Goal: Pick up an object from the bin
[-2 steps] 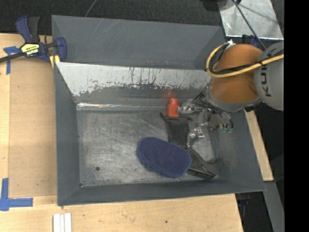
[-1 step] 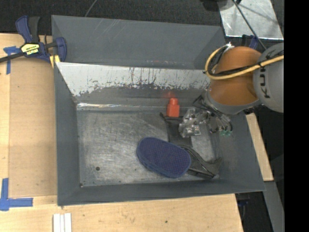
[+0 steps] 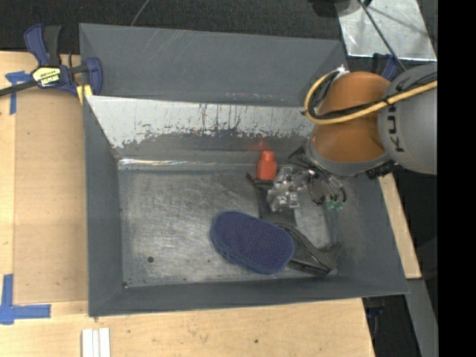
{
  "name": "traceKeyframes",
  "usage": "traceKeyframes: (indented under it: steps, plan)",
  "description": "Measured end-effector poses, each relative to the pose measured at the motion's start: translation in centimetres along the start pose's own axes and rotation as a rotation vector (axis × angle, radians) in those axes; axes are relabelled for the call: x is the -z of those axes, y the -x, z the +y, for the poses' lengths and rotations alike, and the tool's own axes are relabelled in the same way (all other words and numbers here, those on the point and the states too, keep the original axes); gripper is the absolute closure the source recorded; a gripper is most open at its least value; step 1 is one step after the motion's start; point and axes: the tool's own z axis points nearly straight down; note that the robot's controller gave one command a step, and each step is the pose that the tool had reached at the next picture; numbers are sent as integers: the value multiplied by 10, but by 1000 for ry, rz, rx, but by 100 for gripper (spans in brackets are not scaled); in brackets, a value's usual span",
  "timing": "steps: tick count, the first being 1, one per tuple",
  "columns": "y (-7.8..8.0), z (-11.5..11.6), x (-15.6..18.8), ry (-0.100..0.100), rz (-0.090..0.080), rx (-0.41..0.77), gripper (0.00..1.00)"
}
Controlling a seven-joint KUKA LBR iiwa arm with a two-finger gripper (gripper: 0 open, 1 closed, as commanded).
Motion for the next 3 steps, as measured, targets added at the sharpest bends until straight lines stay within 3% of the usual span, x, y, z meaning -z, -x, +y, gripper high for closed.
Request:
traceKeyframes:
  steps: [1, 2, 3]
  plan:
    - [1, 0, 1, -1, -4, 0, 0]
    - [0, 0, 0, -1, -2, 1, 100]
    - [1, 0, 0, -1, -3, 1, 0]
